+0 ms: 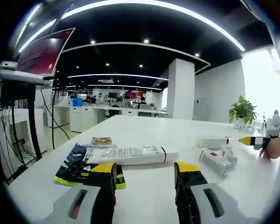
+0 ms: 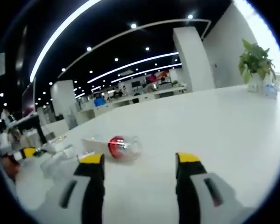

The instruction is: Arrange the skincare products in the storage area until every visible bottle or jar stands upright without overlapping.

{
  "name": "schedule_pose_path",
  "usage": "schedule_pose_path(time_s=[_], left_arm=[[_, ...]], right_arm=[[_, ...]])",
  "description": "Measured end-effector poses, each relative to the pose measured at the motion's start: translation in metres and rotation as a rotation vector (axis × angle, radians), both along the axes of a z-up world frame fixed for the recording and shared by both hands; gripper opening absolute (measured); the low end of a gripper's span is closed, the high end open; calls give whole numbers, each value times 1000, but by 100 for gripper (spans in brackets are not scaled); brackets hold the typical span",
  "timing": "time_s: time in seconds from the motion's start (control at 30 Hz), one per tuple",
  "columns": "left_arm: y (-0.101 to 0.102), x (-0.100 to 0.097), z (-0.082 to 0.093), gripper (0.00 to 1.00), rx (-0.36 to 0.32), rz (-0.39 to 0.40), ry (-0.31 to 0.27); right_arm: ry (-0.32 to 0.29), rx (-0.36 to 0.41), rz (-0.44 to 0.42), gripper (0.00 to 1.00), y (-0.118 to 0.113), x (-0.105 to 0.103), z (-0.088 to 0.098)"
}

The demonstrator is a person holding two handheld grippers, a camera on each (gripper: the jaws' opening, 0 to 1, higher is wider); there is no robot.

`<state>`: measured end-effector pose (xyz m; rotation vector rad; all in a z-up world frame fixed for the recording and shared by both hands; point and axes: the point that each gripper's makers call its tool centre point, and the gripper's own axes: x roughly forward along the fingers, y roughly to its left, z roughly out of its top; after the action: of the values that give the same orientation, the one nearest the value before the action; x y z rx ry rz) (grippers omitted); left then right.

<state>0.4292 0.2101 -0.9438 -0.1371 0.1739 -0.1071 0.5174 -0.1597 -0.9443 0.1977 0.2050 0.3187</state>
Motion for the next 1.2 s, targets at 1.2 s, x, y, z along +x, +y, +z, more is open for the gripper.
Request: schedule_pose_path(time_s=[1.2], left_arm=[[2,0,-7,52,31,12,21]], right_arm=[[36,12,-16,60,-3,1,-4]])
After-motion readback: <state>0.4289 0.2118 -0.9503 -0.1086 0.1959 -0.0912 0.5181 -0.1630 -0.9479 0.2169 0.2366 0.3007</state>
